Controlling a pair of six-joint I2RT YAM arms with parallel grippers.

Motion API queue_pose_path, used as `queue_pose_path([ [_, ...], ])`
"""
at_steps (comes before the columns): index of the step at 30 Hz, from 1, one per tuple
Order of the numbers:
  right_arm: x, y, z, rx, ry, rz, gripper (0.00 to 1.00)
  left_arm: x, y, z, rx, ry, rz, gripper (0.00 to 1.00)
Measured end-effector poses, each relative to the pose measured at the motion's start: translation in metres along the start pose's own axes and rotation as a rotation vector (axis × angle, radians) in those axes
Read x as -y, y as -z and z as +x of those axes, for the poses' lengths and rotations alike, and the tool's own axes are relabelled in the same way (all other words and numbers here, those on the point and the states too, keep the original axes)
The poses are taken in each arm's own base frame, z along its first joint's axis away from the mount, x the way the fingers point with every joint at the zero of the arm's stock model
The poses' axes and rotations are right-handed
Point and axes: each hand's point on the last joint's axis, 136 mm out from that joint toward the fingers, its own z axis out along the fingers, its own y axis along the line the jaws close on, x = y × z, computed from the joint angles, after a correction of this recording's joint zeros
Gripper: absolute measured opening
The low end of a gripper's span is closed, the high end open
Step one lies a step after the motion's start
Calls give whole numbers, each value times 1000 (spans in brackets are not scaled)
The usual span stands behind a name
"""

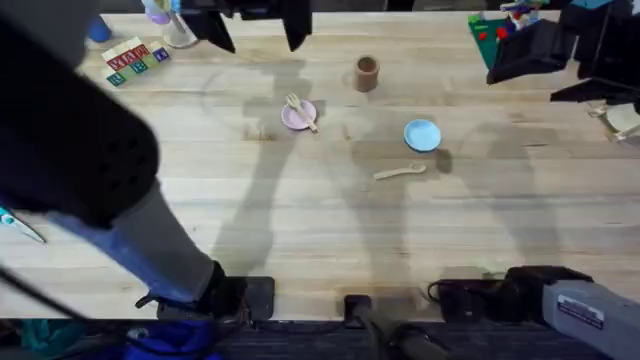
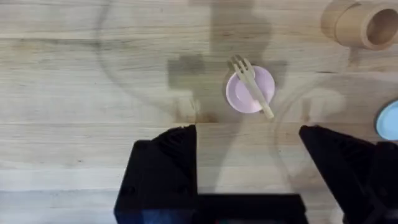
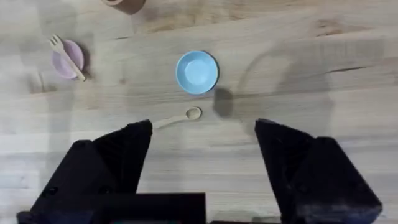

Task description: Pick up a utensil and set it on the pink plate, then put the other utensil in the container.

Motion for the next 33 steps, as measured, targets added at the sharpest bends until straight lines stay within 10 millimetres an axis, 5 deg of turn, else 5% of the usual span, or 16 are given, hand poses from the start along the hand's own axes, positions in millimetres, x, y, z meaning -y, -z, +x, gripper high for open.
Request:
queue_pose_path([
  [4, -4, 0, 3, -11, -94, -5, 996, -11, 9, 9, 25, -5, 40, 993],
  [8, -30, -2, 14, -42, -220, -40, 996, -29, 2, 27, 37, -28, 58, 993],
  [21, -62, 0, 54, -32, -447, 104, 996, -32, 23, 37, 110, -193, 68, 993],
  [33, -61, -10, 79, 18, -762, 198, 996, -32, 23, 39, 105, -252, 64, 993],
])
